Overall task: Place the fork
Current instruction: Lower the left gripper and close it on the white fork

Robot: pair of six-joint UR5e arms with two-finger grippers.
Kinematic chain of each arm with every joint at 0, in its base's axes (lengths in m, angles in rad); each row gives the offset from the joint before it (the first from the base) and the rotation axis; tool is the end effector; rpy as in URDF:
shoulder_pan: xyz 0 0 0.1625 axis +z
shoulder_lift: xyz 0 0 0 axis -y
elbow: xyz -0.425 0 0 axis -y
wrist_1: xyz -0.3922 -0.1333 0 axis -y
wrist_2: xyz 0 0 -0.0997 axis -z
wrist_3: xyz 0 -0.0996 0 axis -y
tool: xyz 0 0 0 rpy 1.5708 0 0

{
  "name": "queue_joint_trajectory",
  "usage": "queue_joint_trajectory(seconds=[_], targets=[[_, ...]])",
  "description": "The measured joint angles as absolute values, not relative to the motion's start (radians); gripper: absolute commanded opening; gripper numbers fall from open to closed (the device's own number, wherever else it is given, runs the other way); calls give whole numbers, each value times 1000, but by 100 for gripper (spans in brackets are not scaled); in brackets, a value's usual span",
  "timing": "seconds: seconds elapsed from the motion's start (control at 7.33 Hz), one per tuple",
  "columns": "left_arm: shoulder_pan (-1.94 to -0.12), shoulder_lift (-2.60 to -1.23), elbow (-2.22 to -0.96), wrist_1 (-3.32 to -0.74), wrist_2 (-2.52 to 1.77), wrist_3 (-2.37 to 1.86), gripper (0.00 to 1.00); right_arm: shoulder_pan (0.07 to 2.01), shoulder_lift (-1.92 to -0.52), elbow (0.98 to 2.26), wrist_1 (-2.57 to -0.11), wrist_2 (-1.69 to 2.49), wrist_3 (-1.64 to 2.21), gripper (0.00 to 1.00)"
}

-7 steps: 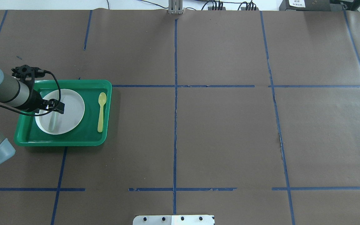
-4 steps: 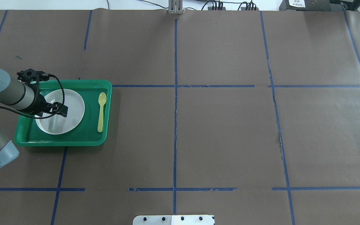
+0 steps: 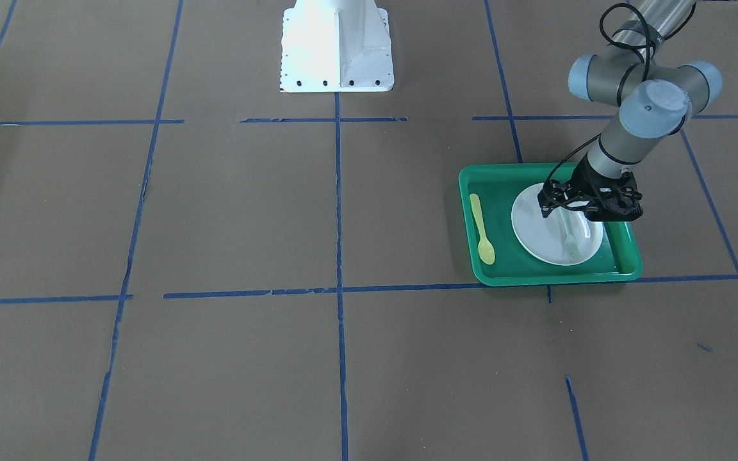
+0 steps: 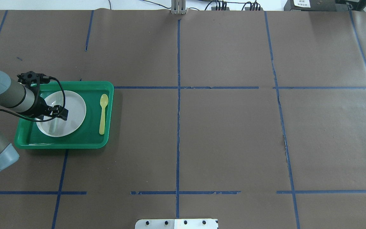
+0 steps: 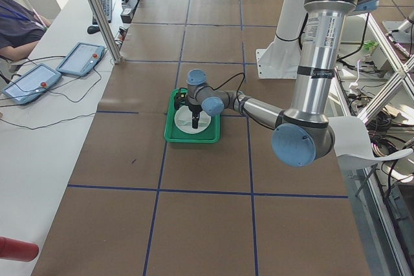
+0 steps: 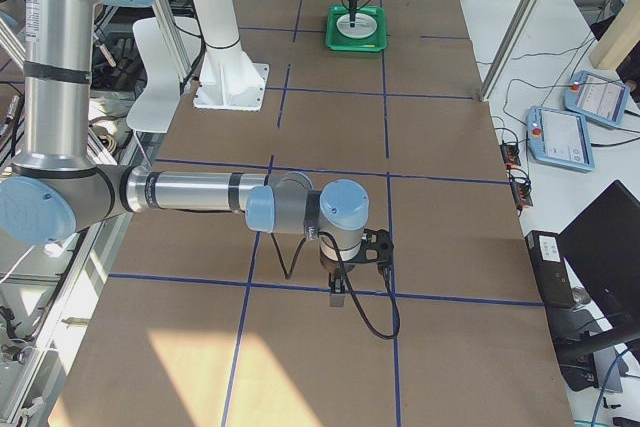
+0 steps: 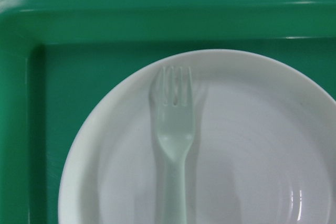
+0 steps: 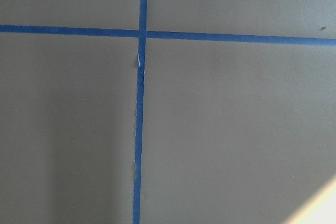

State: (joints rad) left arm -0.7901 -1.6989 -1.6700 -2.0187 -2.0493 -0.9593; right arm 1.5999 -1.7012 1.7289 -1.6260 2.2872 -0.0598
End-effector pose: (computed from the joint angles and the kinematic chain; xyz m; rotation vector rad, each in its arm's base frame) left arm 0.3387 -0.4661 0.5023 0.0752 0.8018 -0.0073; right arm 0.0805 -0.4322 0.6509 0.0055 -0.7168 -0.0195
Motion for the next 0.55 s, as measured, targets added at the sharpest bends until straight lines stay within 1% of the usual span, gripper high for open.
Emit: queue_joint_trajectory(seconds=[0.27,0.41,0.55], targets=[[-790,-1698,-1666,-2019,-2050,-958,89,1600,-1701,1729,-1626,2287,-60,100],[-790,-1697,-1666,-2019,-2050,-957,86,1600,-1701,1729,-1626,2287,-60,100],[-790,-1697,-1666,-2019,-2051,-957,77,1600,-1701,1729,-1626,2287,-60,100]])
